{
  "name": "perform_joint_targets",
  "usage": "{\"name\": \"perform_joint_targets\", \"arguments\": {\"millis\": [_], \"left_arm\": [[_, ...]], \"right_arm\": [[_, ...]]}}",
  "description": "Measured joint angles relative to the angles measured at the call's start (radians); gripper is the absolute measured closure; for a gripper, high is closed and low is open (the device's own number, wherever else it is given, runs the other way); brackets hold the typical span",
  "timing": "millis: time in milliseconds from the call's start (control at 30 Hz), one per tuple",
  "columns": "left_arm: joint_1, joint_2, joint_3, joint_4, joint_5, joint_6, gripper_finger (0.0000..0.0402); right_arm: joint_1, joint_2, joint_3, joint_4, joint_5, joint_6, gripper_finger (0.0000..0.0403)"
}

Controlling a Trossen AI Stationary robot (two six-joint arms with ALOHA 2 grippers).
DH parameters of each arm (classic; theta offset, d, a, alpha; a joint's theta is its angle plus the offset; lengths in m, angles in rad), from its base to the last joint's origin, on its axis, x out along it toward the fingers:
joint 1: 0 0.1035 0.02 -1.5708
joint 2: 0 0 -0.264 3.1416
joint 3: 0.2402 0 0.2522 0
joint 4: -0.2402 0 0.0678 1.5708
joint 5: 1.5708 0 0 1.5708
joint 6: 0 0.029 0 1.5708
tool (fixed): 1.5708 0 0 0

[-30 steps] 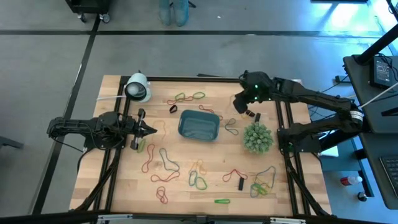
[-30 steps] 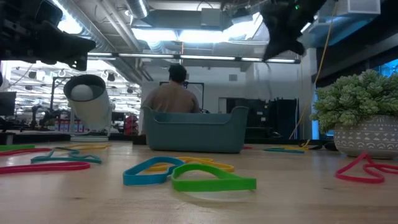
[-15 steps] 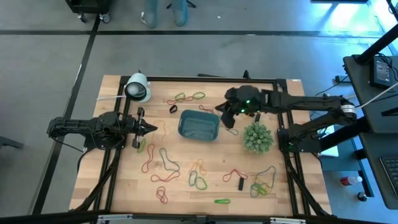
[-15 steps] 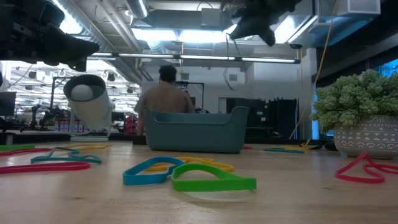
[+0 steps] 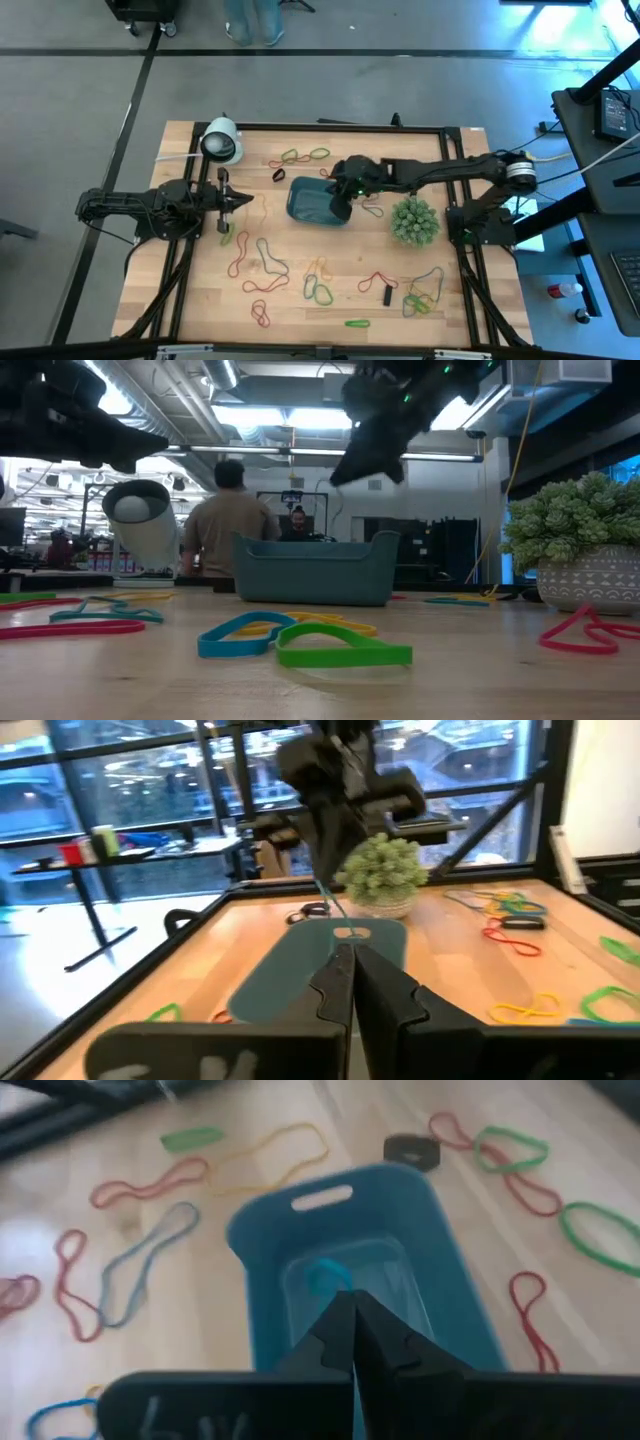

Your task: Pick and place rubber bands into bin

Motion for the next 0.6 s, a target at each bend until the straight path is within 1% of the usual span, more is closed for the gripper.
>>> {"name": "perform_joint_targets", "arguments": {"millis": [133,300,600], "left_arm": [[0.000,0.000,0.000,0.007,-0.048,-0.032,0.0394],[0.000,0.000,0.000,0.012,-0.095,-0.052,0.0393],[0.000,0.000,0.000,0.014,-0.101,-0.053,0.0392]], "right_arm": [[0.000,0.069,0.000,0.060,0.000,0.000,0.0403],[-0.001,0.120,0.000,0.082,0.000,-0.003,0.0402],[-0.001,0.168,0.000,0.071,0.000,-0.025,0.0367]]}}
